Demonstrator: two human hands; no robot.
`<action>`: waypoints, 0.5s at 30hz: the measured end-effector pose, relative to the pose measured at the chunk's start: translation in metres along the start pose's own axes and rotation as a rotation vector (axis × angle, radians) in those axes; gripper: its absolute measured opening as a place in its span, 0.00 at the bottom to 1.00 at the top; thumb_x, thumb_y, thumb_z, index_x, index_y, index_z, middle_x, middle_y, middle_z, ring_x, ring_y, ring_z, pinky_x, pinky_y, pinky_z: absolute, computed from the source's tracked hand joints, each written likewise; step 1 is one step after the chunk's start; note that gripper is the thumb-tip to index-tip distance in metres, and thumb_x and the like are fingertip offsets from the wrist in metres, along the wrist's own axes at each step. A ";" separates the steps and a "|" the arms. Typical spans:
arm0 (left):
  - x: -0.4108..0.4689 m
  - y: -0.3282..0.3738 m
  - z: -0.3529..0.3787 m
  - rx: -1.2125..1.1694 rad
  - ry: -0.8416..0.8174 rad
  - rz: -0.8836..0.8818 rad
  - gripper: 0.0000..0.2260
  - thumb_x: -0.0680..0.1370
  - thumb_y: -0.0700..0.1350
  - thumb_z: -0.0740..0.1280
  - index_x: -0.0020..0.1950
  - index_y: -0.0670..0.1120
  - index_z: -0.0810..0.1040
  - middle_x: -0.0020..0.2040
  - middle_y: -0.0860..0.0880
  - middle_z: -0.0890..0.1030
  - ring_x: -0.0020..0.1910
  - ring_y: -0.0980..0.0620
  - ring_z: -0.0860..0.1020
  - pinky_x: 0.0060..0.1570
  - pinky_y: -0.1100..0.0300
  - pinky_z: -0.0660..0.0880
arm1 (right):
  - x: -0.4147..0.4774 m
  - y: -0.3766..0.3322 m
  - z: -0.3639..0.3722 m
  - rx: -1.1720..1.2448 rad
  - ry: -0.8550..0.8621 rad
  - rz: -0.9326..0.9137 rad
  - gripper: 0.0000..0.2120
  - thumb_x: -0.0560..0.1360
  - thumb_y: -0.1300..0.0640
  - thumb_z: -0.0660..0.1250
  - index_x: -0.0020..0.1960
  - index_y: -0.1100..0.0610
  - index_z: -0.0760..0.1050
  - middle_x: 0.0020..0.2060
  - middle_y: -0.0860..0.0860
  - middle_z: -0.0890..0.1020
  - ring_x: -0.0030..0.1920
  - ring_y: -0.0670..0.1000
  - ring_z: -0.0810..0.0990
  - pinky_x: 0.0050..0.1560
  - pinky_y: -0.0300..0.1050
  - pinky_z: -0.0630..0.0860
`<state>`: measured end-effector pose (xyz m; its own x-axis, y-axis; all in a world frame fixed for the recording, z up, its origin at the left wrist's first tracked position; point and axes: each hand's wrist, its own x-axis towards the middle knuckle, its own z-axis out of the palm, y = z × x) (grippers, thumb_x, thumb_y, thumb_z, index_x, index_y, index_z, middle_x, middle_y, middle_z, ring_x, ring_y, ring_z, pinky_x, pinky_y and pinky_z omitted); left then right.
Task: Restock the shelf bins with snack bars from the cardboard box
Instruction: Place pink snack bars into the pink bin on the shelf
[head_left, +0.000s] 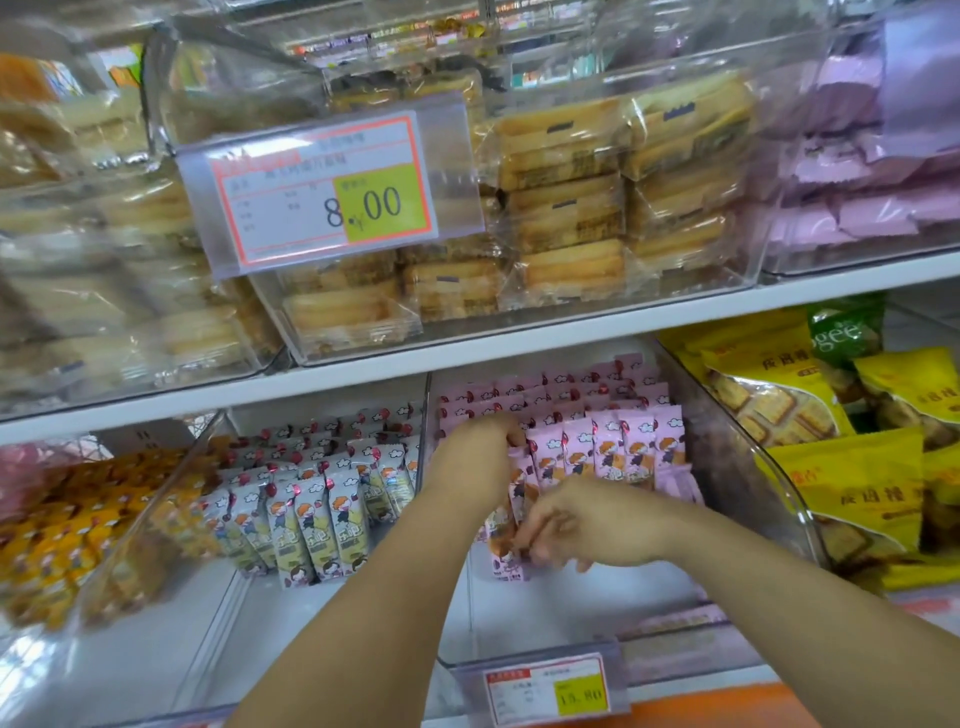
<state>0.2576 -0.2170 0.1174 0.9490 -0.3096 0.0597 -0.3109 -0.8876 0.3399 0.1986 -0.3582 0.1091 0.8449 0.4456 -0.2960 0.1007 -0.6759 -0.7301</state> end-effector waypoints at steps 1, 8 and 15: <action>0.000 0.000 0.000 -0.014 0.000 -0.007 0.12 0.77 0.34 0.64 0.58 0.45 0.77 0.56 0.44 0.80 0.53 0.44 0.78 0.50 0.53 0.77 | 0.005 0.002 0.007 0.015 -0.126 0.048 0.15 0.79 0.65 0.60 0.62 0.57 0.77 0.51 0.51 0.81 0.48 0.46 0.76 0.42 0.35 0.73; 0.003 0.000 -0.005 -0.116 0.010 -0.045 0.11 0.76 0.38 0.68 0.58 0.44 0.77 0.57 0.46 0.80 0.54 0.48 0.77 0.50 0.60 0.74 | 0.026 0.014 0.006 0.081 -0.146 0.118 0.22 0.79 0.70 0.54 0.70 0.55 0.69 0.65 0.54 0.76 0.65 0.51 0.73 0.57 0.40 0.71; -0.001 0.001 -0.009 -0.227 -0.005 -0.065 0.15 0.77 0.36 0.66 0.62 0.46 0.76 0.61 0.51 0.78 0.39 0.53 0.73 0.31 0.67 0.67 | 0.032 0.024 0.003 0.052 -0.029 0.064 0.25 0.78 0.70 0.54 0.71 0.52 0.68 0.66 0.51 0.74 0.67 0.48 0.71 0.59 0.40 0.71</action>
<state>0.2572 -0.2149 0.1261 0.9663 -0.2560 0.0264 -0.2286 -0.8066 0.5451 0.2264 -0.3583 0.0799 0.8330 0.4200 -0.3602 0.0192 -0.6725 -0.7399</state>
